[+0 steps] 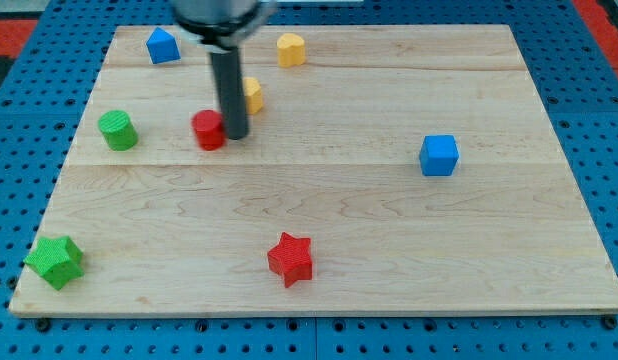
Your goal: Push green circle towards center right
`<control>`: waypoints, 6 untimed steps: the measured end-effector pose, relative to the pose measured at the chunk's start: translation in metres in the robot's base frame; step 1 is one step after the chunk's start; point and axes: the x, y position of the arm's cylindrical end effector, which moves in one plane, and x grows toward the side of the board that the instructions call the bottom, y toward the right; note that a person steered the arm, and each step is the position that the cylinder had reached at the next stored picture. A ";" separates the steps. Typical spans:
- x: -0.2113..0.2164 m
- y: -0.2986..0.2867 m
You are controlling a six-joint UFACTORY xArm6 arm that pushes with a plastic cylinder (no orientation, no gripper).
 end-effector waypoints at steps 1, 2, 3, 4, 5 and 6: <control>0.015 -0.071; -0.010 -0.076; -0.060 -0.095; -0.081 -0.163; -0.077 -0.186; -0.046 -0.186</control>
